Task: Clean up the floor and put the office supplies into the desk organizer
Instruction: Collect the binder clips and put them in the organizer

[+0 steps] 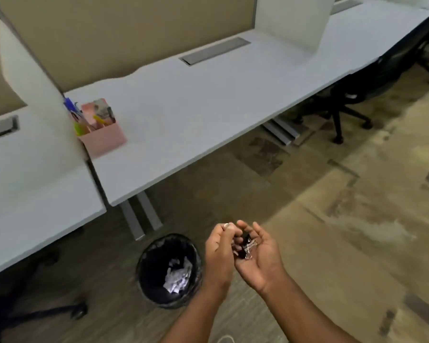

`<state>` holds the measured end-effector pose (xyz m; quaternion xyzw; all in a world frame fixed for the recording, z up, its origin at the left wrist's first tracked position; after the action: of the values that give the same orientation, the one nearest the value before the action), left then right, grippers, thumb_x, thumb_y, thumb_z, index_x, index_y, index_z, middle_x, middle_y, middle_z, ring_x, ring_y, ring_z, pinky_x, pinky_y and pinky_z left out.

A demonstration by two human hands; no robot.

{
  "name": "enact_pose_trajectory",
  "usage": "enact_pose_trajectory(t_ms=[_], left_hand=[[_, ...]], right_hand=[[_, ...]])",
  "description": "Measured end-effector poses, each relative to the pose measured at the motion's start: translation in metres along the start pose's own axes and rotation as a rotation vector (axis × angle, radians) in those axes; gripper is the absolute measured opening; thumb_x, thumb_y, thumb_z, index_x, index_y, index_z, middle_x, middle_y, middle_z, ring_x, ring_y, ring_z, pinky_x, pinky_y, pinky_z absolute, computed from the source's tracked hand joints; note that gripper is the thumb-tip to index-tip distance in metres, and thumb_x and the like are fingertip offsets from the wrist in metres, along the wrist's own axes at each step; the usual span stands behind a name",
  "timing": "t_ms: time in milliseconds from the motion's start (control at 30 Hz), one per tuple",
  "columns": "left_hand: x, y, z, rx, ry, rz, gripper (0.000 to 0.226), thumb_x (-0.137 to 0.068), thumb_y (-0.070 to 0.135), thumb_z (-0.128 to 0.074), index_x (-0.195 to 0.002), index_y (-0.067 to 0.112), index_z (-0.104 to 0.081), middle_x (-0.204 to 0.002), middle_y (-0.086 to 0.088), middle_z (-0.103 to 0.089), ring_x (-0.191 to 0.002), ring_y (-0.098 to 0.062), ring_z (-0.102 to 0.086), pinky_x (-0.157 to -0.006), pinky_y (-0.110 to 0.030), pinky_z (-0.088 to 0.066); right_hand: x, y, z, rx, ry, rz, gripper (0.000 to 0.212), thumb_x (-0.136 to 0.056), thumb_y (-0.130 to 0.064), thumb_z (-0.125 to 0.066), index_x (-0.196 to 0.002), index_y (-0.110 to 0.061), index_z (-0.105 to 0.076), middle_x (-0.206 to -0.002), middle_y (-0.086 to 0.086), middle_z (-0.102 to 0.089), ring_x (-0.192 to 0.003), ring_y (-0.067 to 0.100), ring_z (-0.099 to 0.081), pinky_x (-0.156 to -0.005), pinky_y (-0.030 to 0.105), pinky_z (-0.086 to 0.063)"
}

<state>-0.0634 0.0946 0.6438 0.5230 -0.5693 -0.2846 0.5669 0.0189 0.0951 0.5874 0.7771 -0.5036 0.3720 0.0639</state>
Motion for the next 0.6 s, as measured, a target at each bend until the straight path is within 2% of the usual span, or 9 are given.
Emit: enact_pose_trajectory(t_ms=[67,133,233,333,467,533,600], left_hand=[[0.01,0.03,0.011,-0.047,0.053,-0.149,0.027,-0.078,0.03,-0.058,-0.081,0.004,-0.061,-0.075,-0.005,-0.066,-0.073,-0.015,-0.062,-0.07,-0.034,-0.052],[0.012,0.06,0.02,-0.173,0.104,-0.327,0.017,-0.077,0.032,-0.057,-0.079,0.016,-0.061,-0.077,-0.001,-0.066,-0.077,-0.019,-0.063,-0.075,-0.039,-0.054],[0.002,0.085,0.032,-0.247,0.154,-0.41,0.006,-0.08,0.026,-0.056,-0.081,0.022,-0.06,-0.08,0.002,-0.065,-0.081,-0.019,-0.063,-0.078,-0.041,-0.054],[-0.007,0.116,0.039,-0.266,0.19,-0.491,0.009,-0.083,0.019,-0.055,-0.086,0.022,-0.063,-0.081,0.005,-0.066,-0.081,-0.012,-0.064,-0.077,-0.036,-0.056],[-0.031,0.149,0.05,-0.427,0.262,-0.587,0.015,-0.085,0.031,-0.048,-0.092,0.028,-0.061,-0.087,0.013,-0.063,-0.085,-0.004,-0.061,-0.078,-0.026,-0.052],[-0.05,0.16,0.06,-0.524,0.299,-0.601,0.014,-0.086,0.027,-0.049,-0.095,0.028,-0.06,-0.089,0.014,-0.062,-0.087,0.0,-0.059,-0.079,-0.017,-0.048],[-0.071,0.169,0.071,-0.62,0.322,-0.609,0.013,-0.087,0.02,-0.053,-0.096,0.026,-0.06,-0.091,0.013,-0.061,-0.088,0.001,-0.057,-0.079,-0.012,-0.044]], right_hand=[[0.002,0.022,-0.03,-0.008,-0.049,-0.058,0.023,-0.089,-0.031,-0.051,-0.086,-0.01,-0.061,-0.083,0.008,-0.059,-0.079,0.021,-0.056,-0.081,0.032,-0.044],[0.002,0.034,-0.058,0.035,-0.08,-0.09,0.023,-0.09,-0.033,-0.047,-0.082,-0.013,-0.055,-0.082,0.005,-0.05,-0.08,0.02,-0.053,-0.081,0.031,-0.042],[-0.001,0.037,-0.088,0.121,-0.084,-0.107,0.03,-0.094,-0.034,-0.044,-0.082,-0.012,-0.059,-0.081,0.008,-0.056,-0.077,0.022,-0.059,-0.077,0.032,-0.048],[-0.003,0.029,-0.121,0.157,-0.131,-0.054,0.037,-0.096,-0.027,-0.042,-0.076,-0.008,-0.067,-0.076,0.01,-0.062,-0.074,0.023,-0.062,-0.079,0.033,-0.047],[-0.02,0.038,-0.161,0.217,-0.208,-0.063,0.034,-0.097,-0.02,-0.042,-0.08,-0.007,-0.069,-0.079,0.01,-0.062,-0.077,0.022,-0.061,-0.079,0.032,-0.047],[-0.039,0.047,-0.178,0.215,-0.24,-0.105,0.03,-0.097,-0.017,-0.043,-0.083,-0.009,-0.068,-0.081,0.009,-0.062,-0.078,0.02,-0.062,-0.071,0.029,-0.053],[-0.058,0.056,-0.2,0.176,-0.246,-0.157,0.026,-0.1,-0.013,-0.038,-0.085,-0.012,-0.06,-0.083,0.007,-0.059,-0.077,0.017,-0.058,-0.061,0.022,-0.055]])
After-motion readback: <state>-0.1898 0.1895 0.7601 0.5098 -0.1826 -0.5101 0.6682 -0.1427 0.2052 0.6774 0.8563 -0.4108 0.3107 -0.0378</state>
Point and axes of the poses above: each hand's wrist, its own x-axis away from the middle knuckle, its own z-axis out of the back of the hand, y = z × x, the point moved 10 cm from there along -x, towards the middle knuckle
